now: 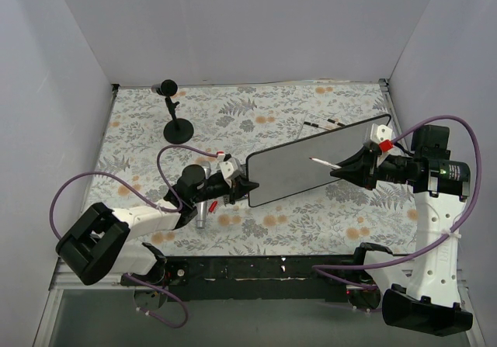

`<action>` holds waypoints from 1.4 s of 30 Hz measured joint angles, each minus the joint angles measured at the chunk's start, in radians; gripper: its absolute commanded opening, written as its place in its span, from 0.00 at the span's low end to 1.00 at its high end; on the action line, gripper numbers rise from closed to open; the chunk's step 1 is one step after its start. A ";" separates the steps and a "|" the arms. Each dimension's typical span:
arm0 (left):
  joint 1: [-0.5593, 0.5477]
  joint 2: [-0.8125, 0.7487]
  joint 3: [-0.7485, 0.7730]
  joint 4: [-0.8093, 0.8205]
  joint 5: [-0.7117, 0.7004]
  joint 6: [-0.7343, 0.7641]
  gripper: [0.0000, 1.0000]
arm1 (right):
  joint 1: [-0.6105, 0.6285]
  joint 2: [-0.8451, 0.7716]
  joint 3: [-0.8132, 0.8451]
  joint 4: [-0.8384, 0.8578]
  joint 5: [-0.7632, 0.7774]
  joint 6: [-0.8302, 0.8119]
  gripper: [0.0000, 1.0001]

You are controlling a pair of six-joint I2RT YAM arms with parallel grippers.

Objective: Write a sentence on the whiteboard
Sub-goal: Hold the whiteboard at the center of the board.

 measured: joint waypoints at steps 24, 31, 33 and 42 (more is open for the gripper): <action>0.002 0.019 0.003 0.098 0.018 -0.085 0.13 | 0.019 0.021 0.063 -0.001 0.000 0.011 0.01; 0.007 0.047 0.020 0.143 0.019 -0.124 0.00 | 0.019 0.019 0.063 -0.001 0.000 0.011 0.01; 0.002 0.048 0.025 0.135 0.029 -0.117 0.00 | 0.019 0.019 0.062 -0.001 0.001 0.011 0.01; 0.002 0.034 0.086 0.028 0.040 -0.116 0.00 | 0.019 0.002 0.043 0.000 0.000 0.010 0.01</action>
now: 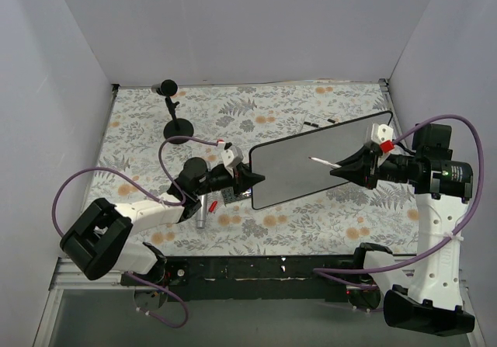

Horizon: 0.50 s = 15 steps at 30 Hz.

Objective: Write a sentence on the whiteboard
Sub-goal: Hold the whiteboard at the center of the board.

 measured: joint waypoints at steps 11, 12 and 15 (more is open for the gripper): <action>0.000 -0.101 -0.022 -0.109 -0.081 -0.184 0.00 | 0.015 -0.011 -0.074 0.000 0.013 -0.021 0.01; 0.000 -0.112 -0.022 -0.125 -0.086 -0.190 0.00 | 0.018 -0.010 -0.082 -0.001 0.019 -0.024 0.01; 0.000 -0.138 -0.022 -0.161 -0.092 -0.190 0.00 | 0.024 -0.005 -0.095 0.000 0.028 -0.035 0.01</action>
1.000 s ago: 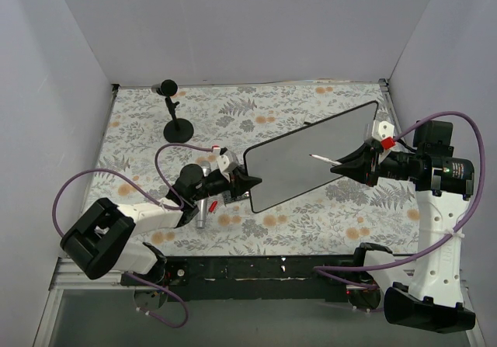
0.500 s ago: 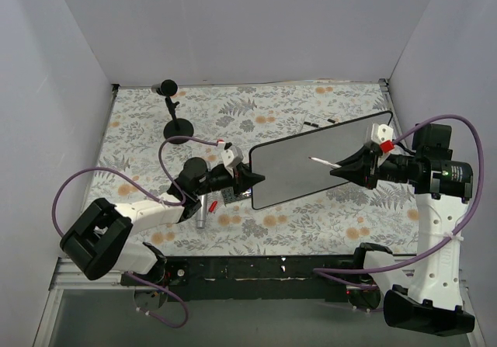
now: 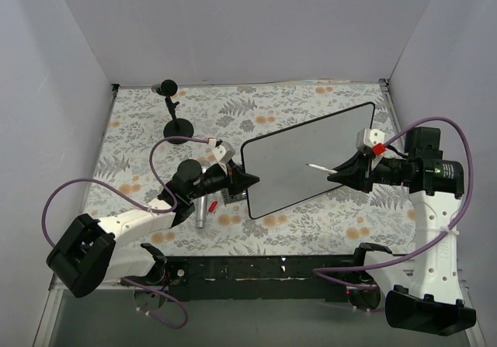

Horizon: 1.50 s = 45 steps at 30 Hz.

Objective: Write a sentence on the whiteboard
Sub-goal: Hold the whiteboard at the center of the board.

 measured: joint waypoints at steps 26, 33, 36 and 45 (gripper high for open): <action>0.000 -0.114 0.080 -0.258 -0.034 -0.020 0.00 | 0.097 0.068 0.101 0.039 0.017 0.049 0.01; 0.006 -0.114 0.078 -0.261 -0.041 -0.100 0.00 | 0.126 0.058 0.089 0.108 0.061 0.134 0.01; 0.006 -0.115 0.077 -0.263 -0.042 -0.106 0.00 | 0.143 0.058 0.080 0.122 0.080 0.155 0.01; 0.006 -0.196 0.039 -0.307 -0.049 -0.134 0.00 | 0.151 0.031 0.014 0.164 0.100 0.194 0.01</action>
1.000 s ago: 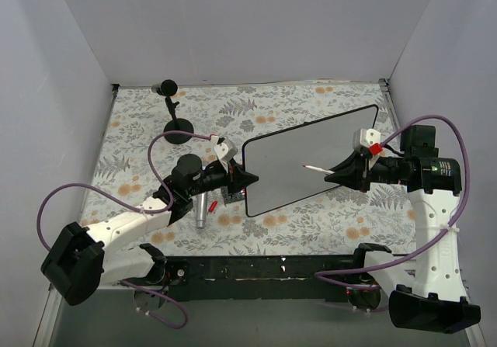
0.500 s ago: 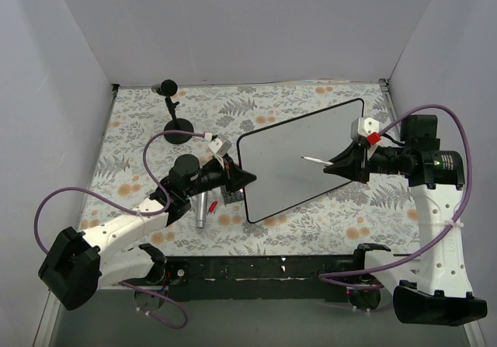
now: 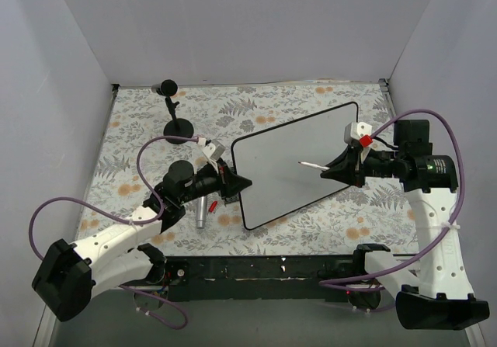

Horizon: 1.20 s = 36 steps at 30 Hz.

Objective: Write a sentence on the whiteboard
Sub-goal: Hold the whiteboard at the center of the board.

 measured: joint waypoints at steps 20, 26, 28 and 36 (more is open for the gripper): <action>0.000 -0.053 -0.030 -0.035 -0.005 -0.027 0.00 | 0.007 -0.075 -0.029 -0.060 0.029 -0.075 0.01; 0.000 -0.053 -0.028 -0.037 0.000 -0.029 0.00 | 0.005 -0.086 -0.043 -0.077 0.028 -0.092 0.01; 0.000 -0.053 -0.027 -0.039 0.004 -0.032 0.00 | 0.005 -0.092 -0.045 -0.080 0.028 -0.091 0.01; 0.000 -0.054 -0.026 -0.041 0.035 -0.031 0.00 | 0.005 -0.083 -0.040 -0.074 0.027 -0.060 0.01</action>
